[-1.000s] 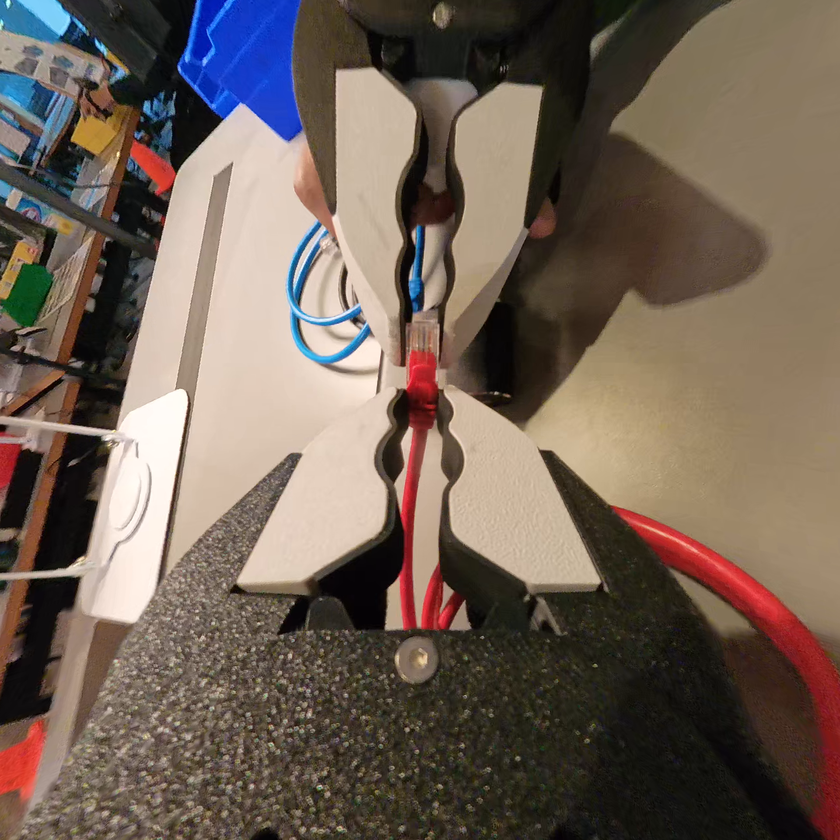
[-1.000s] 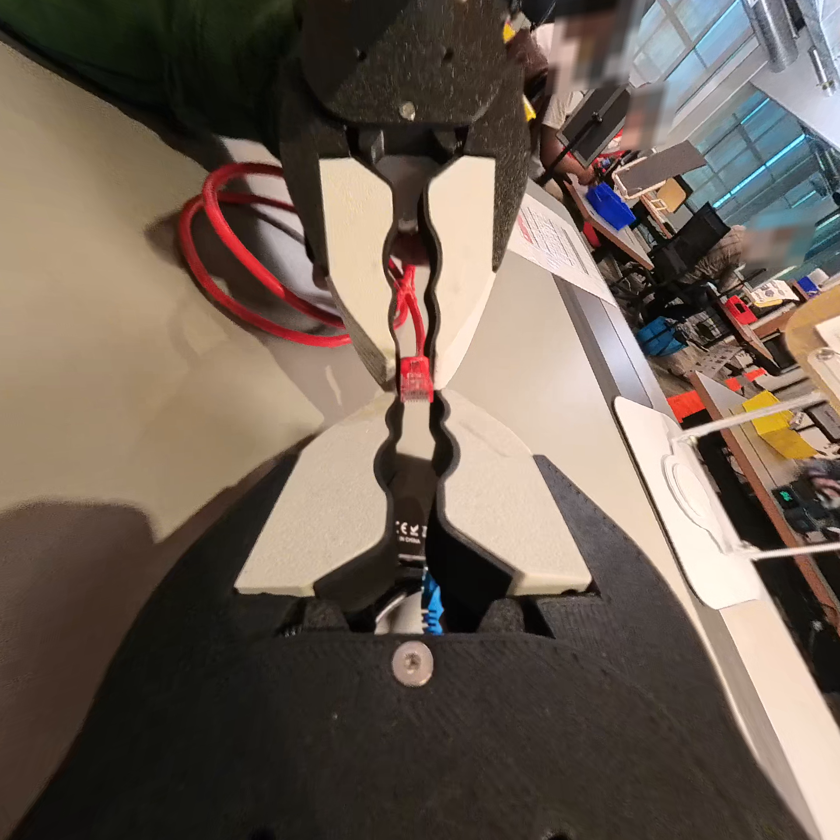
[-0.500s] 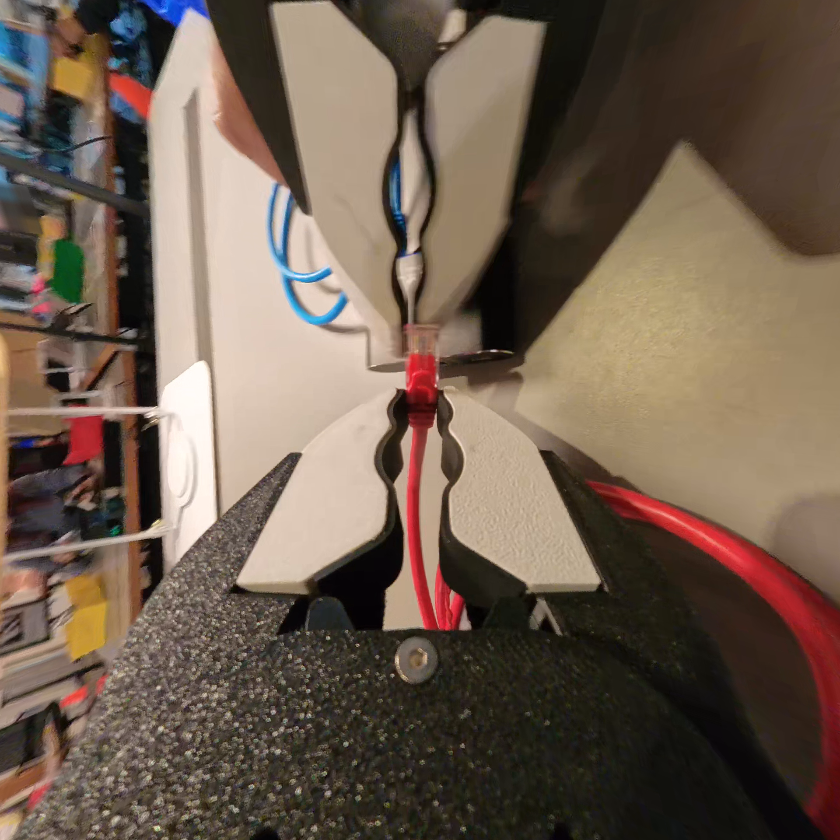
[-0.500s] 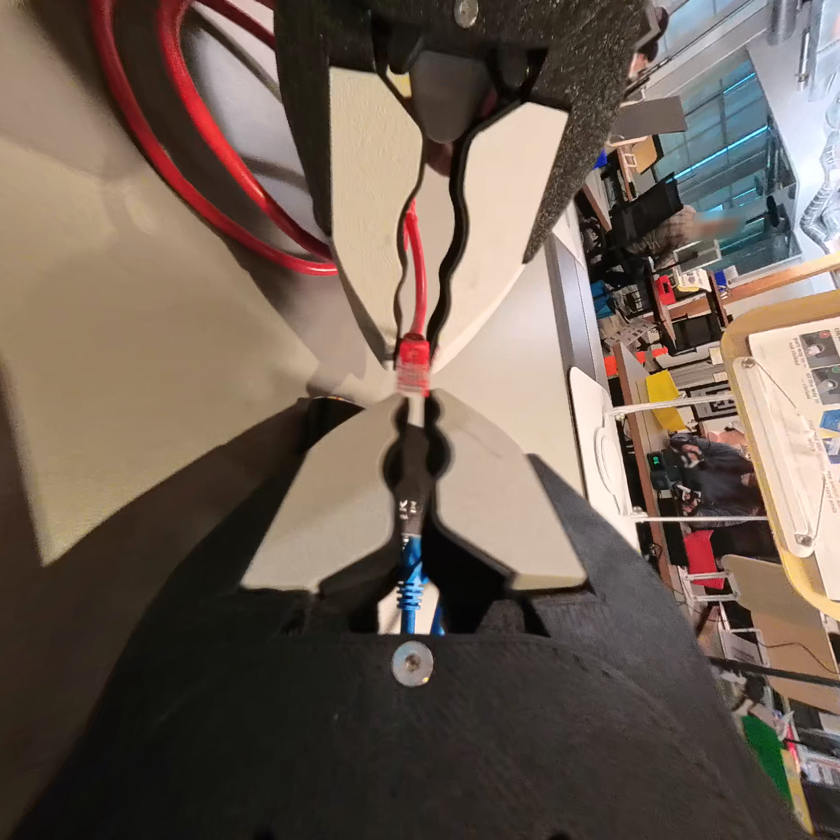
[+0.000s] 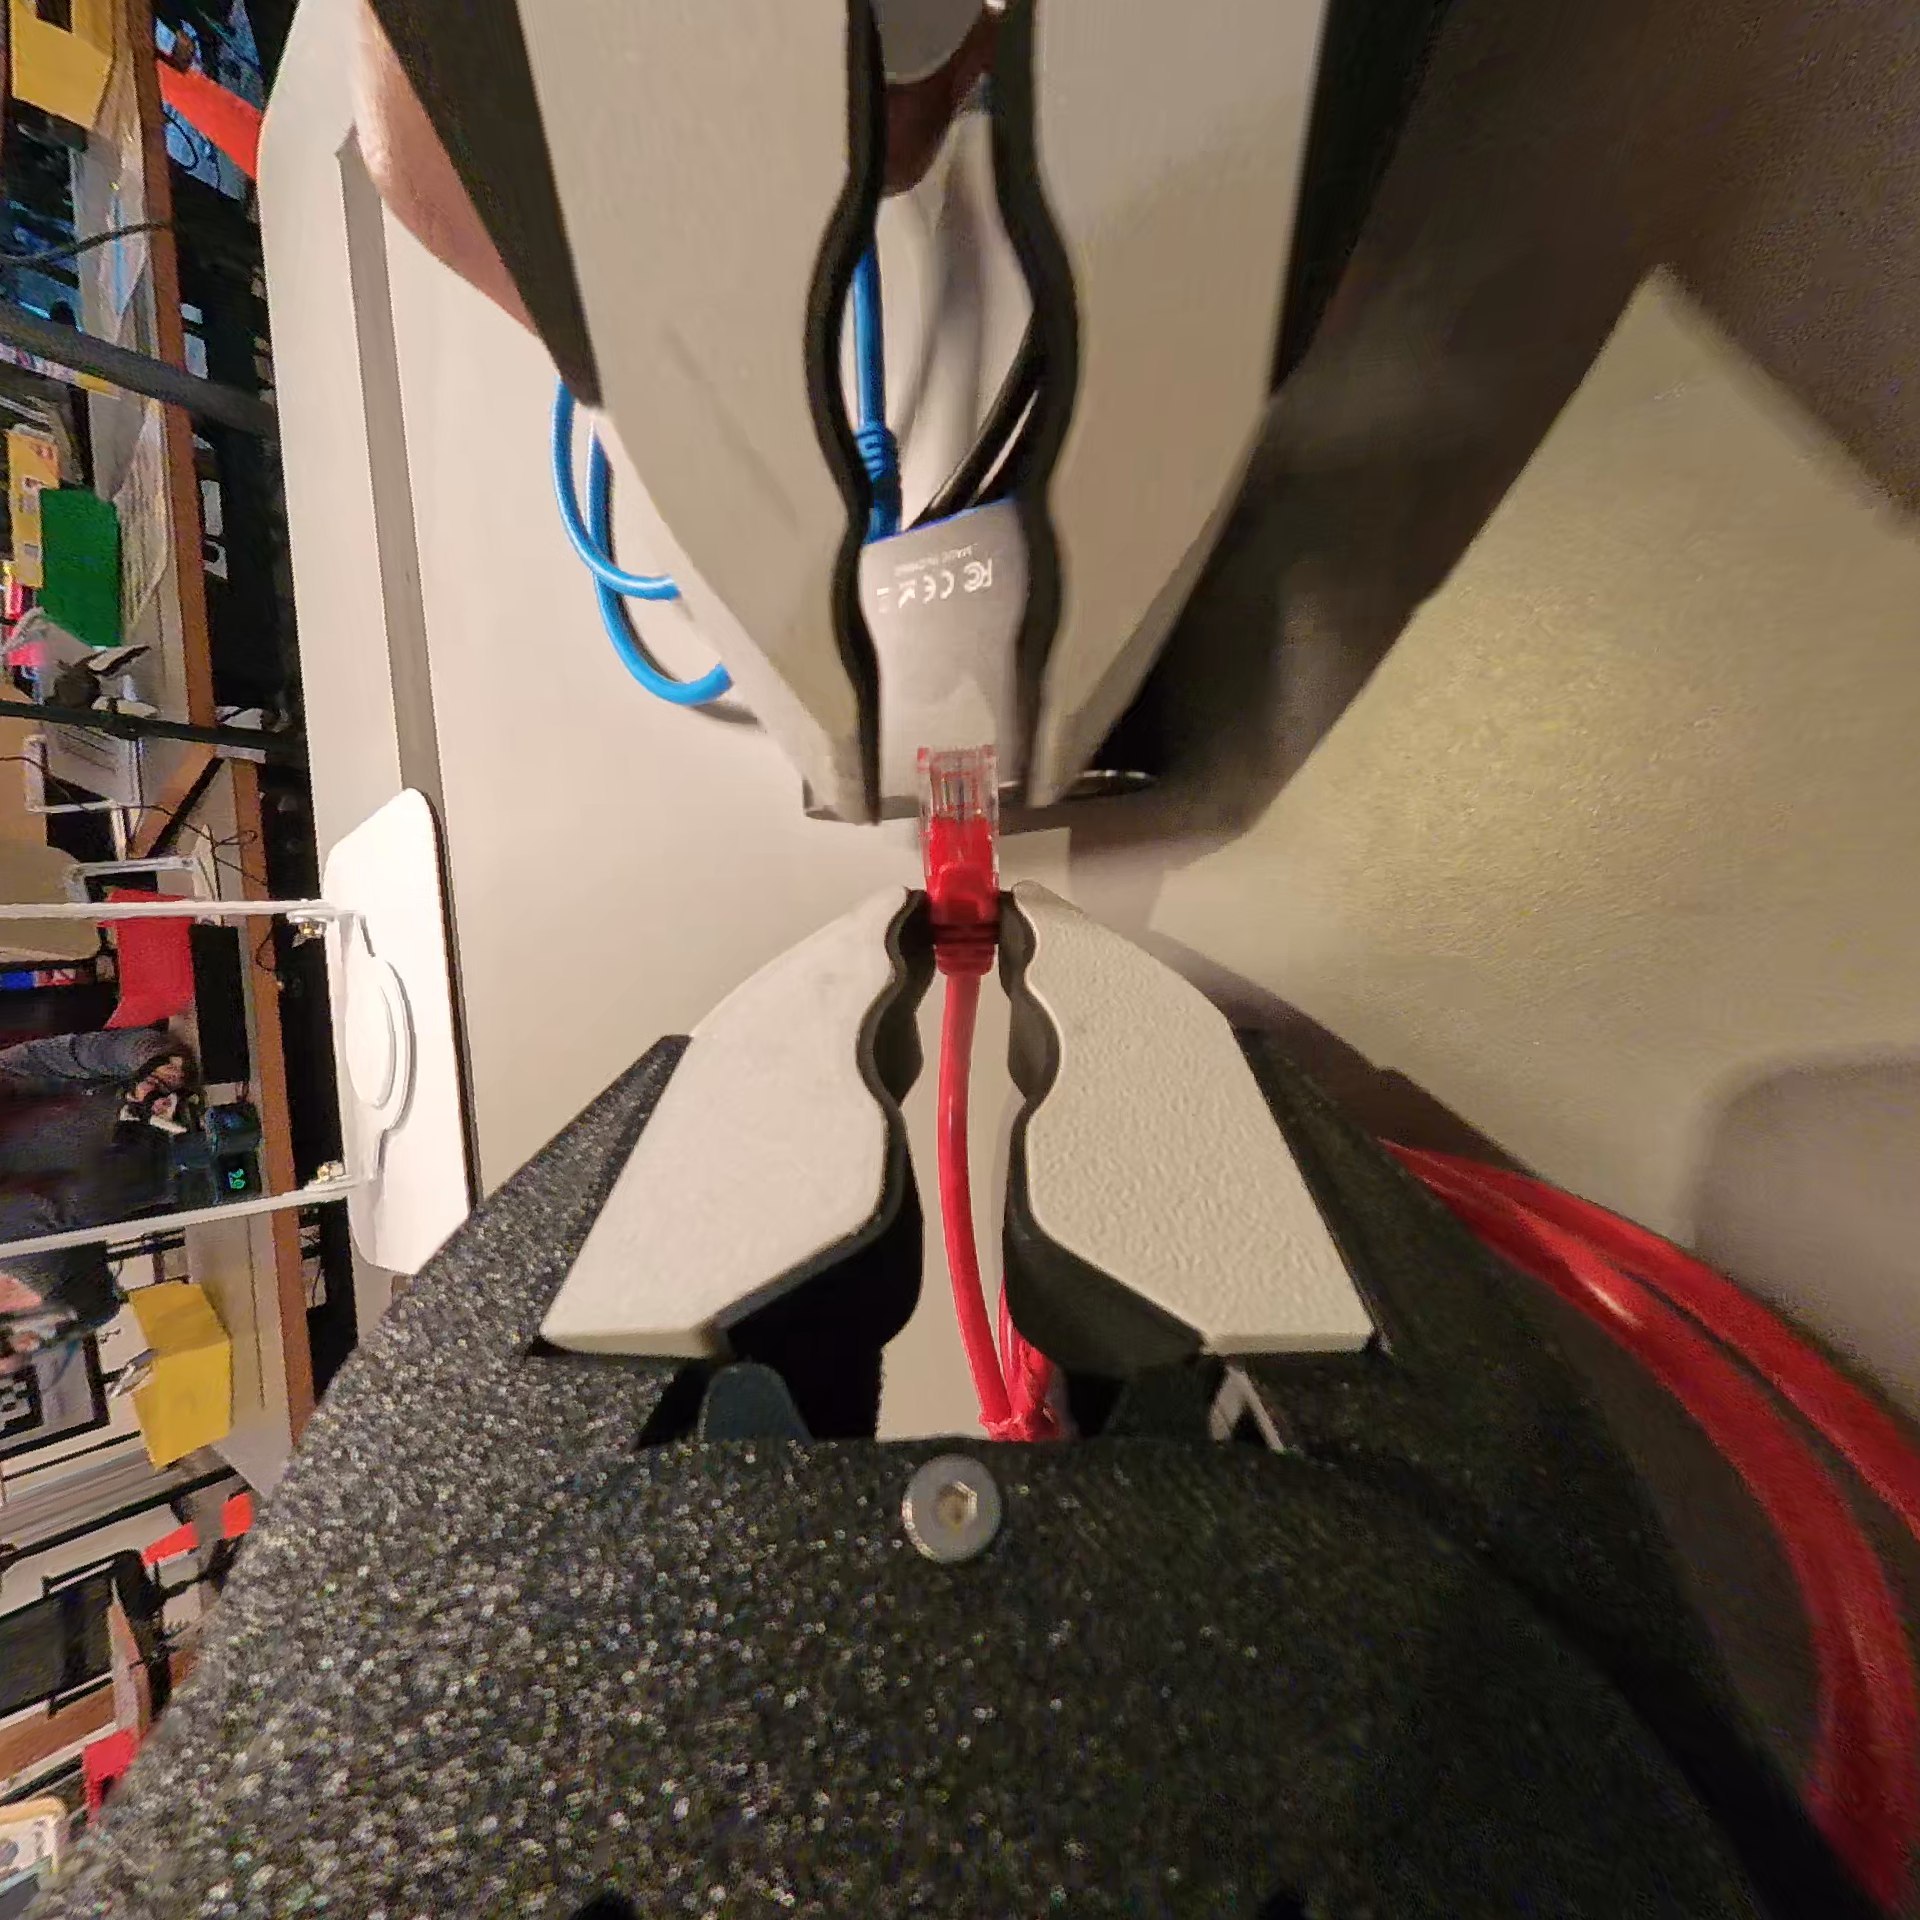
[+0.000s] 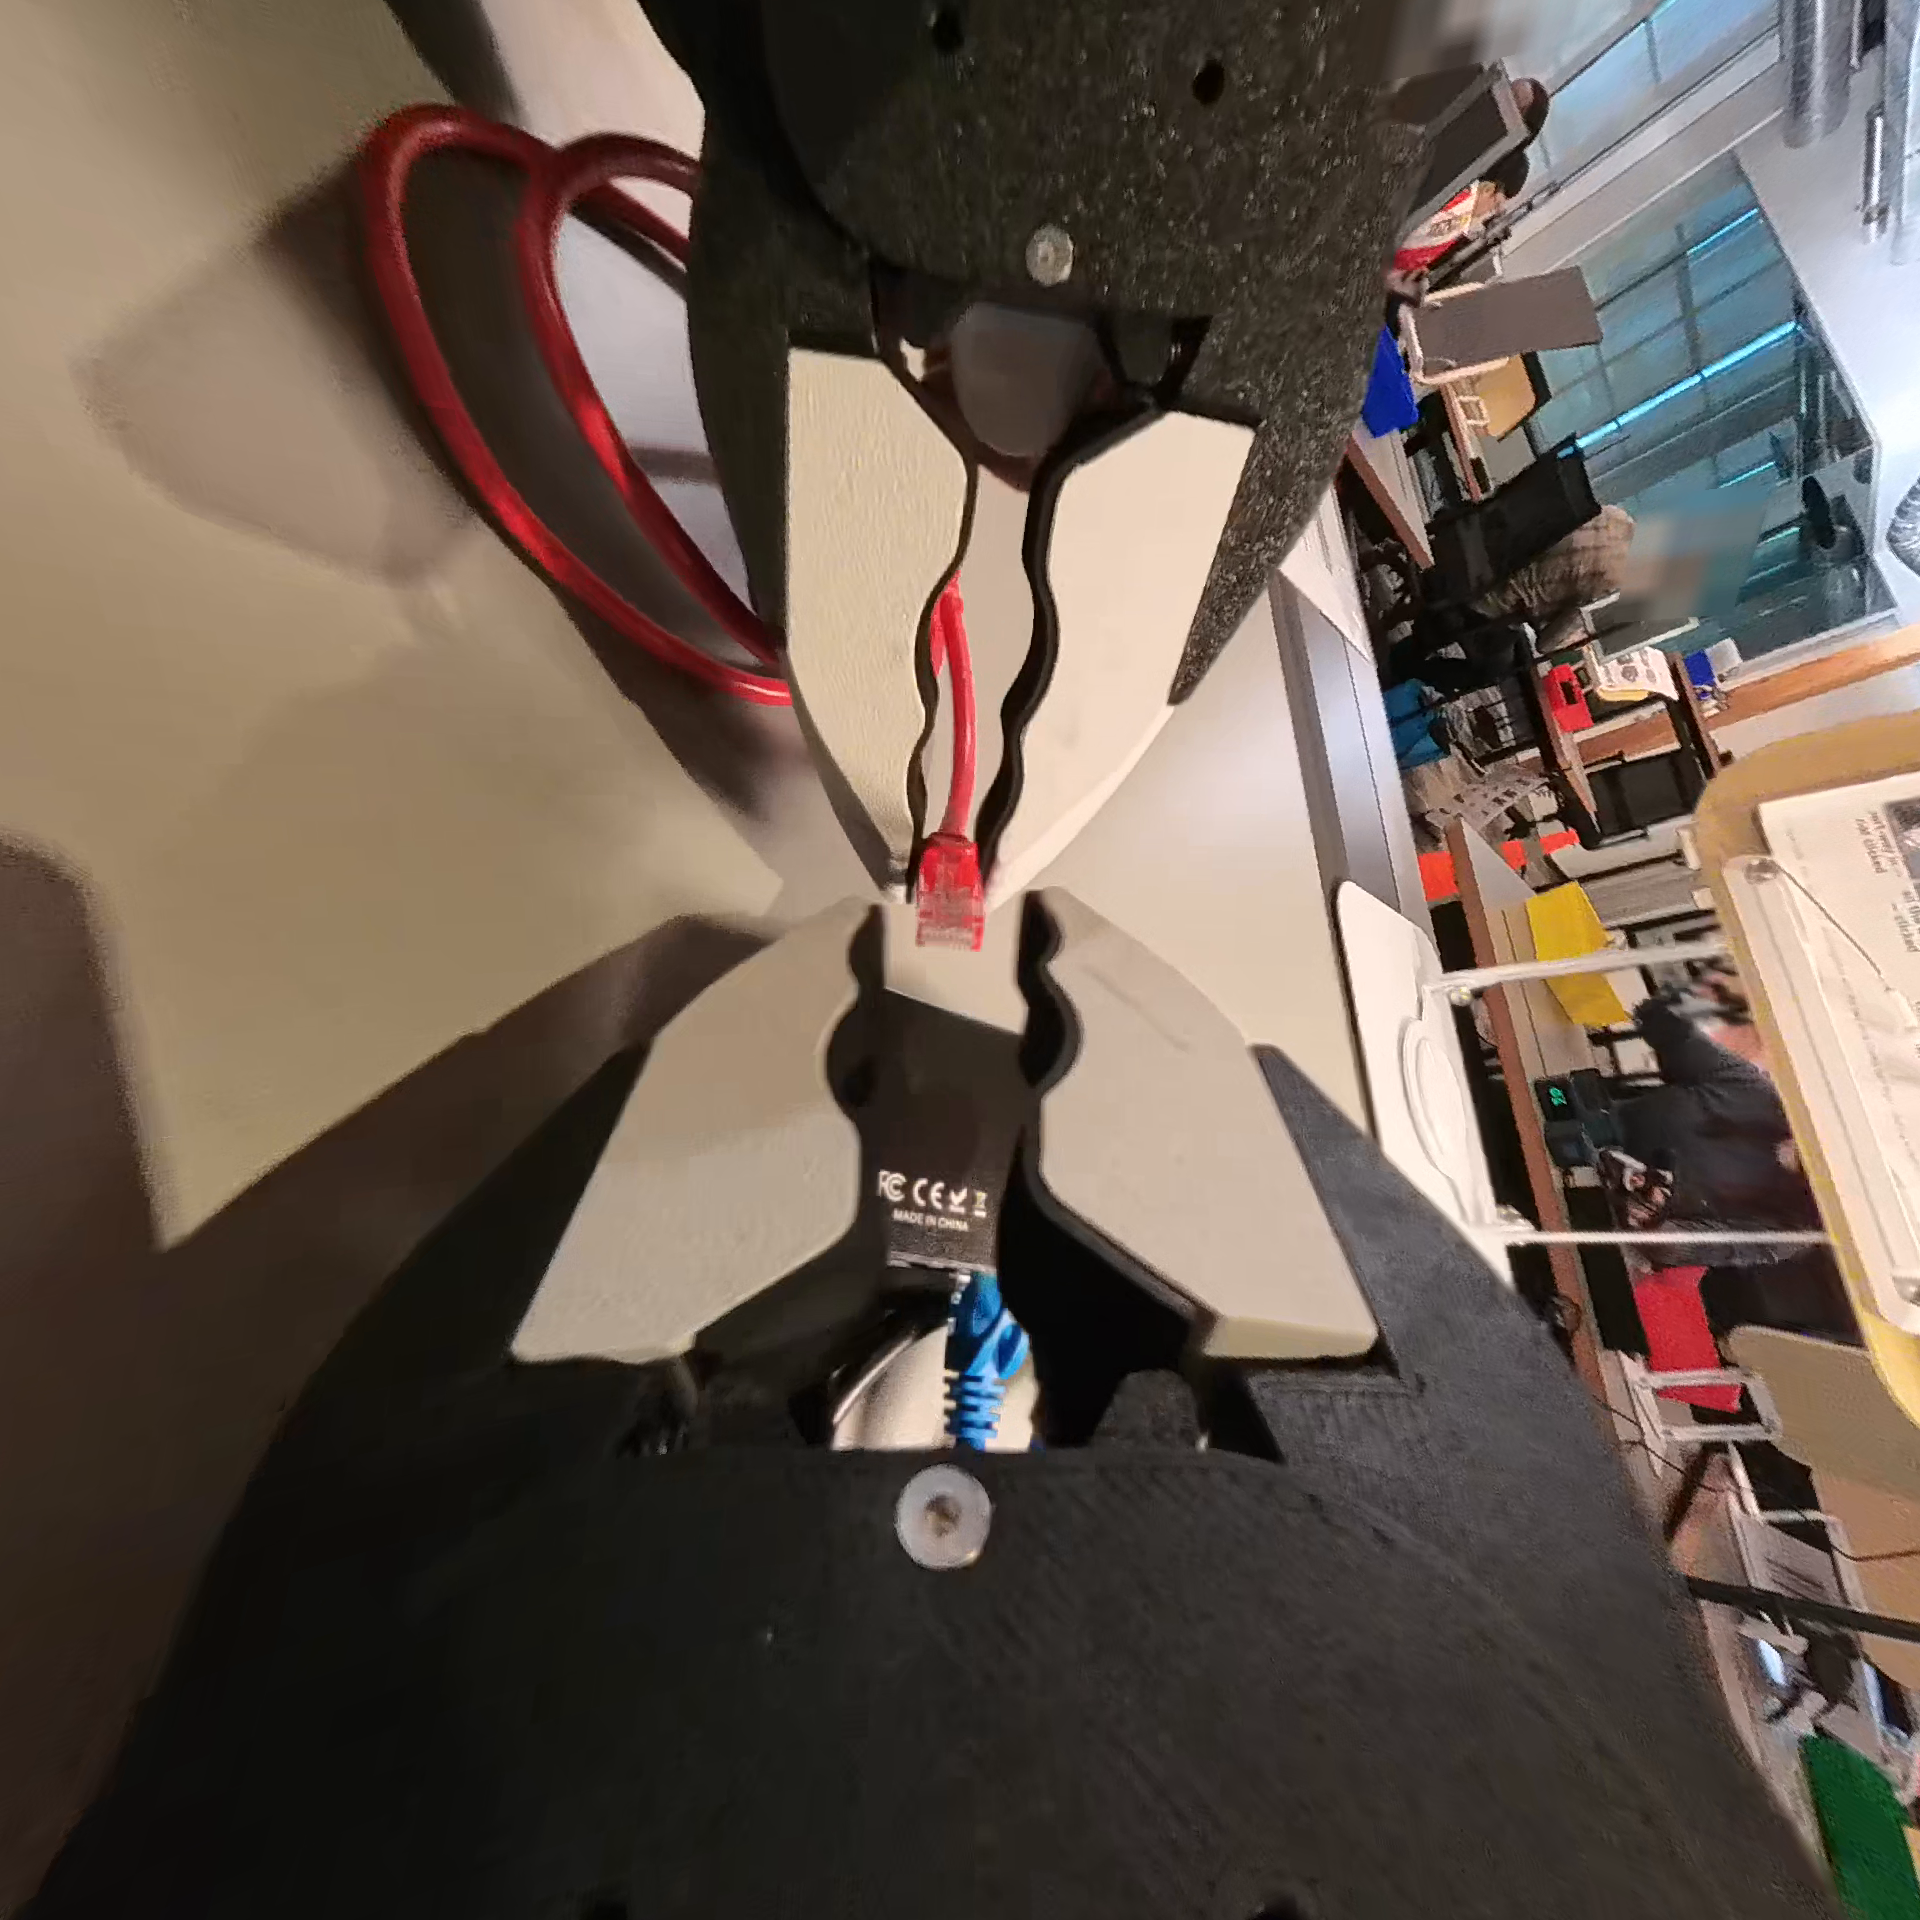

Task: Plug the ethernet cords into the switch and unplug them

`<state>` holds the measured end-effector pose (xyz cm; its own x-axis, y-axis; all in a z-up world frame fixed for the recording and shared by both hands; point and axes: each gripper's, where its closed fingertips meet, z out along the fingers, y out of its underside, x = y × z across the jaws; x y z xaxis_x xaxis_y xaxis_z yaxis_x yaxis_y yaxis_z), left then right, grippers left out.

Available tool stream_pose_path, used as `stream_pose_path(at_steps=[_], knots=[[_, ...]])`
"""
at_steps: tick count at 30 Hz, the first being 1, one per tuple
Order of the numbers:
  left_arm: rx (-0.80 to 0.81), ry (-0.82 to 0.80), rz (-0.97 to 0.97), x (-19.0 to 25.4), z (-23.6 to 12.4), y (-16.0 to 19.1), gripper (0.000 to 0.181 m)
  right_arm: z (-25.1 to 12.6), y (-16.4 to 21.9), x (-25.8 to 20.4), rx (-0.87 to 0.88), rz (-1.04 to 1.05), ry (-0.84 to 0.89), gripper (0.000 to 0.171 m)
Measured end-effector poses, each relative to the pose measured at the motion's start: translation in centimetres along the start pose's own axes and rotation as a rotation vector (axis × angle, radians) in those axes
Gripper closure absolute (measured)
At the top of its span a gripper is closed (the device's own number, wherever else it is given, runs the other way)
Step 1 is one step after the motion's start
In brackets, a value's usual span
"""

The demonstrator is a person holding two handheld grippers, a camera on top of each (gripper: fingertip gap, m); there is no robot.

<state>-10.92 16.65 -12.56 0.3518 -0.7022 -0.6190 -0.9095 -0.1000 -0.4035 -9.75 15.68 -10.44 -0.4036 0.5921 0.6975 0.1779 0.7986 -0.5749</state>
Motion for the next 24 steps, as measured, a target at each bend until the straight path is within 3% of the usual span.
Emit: stream_pose_path(at_steps=[1, 11, 24], knots=[[0.002, -0.004, 0.005, 0.0, 0.0, -0.1, 0.169, 0.1, 0.1, 0.0, -0.010, -0.011, 0.007, 0.156], [0.179, 0.023, -0.033, -0.1, -0.9, -1.4, 0.162, -0.3, -0.2, 0.2, 0.063, 0.038, -0.014, 0.158], [0.170, -0.065, 0.013, -0.9, -0.3, -0.9, 0.168, -0.6, -0.2, 0.7, 0.110, 0.116, -0.021, 0.158]])
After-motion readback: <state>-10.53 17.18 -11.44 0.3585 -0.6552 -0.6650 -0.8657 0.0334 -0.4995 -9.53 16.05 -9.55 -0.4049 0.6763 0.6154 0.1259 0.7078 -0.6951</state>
